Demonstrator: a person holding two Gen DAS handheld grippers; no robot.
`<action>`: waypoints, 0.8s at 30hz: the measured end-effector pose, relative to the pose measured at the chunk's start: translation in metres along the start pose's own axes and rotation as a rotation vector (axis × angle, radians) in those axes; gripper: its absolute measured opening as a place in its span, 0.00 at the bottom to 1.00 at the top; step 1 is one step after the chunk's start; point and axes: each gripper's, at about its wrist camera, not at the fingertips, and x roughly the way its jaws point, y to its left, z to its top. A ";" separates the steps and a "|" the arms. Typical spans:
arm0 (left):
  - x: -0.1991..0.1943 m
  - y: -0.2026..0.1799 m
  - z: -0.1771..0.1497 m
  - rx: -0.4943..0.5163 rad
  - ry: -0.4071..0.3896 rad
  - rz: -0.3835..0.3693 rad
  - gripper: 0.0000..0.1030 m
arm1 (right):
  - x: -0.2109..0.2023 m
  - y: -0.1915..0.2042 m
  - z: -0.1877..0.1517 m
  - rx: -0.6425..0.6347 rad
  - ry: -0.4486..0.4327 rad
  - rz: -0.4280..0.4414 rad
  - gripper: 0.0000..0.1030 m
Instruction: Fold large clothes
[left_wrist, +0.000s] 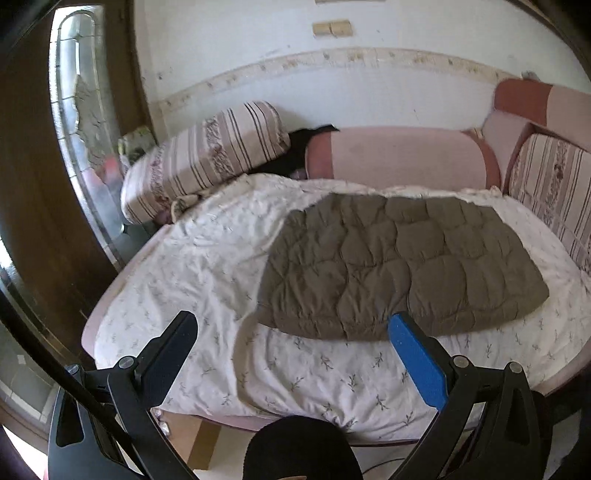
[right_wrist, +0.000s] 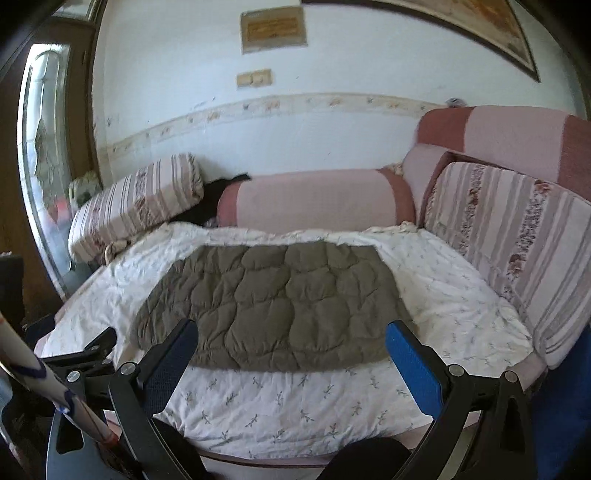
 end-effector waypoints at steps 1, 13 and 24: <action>0.005 -0.002 0.001 0.006 0.006 -0.005 1.00 | 0.005 0.002 0.000 -0.007 0.006 0.000 1.00; 0.040 -0.006 0.003 0.027 0.044 -0.044 1.00 | 0.042 0.010 0.003 -0.037 0.048 -0.028 1.00; 0.052 -0.007 0.000 0.036 0.066 -0.056 1.00 | 0.053 0.018 -0.001 -0.058 0.080 -0.034 1.00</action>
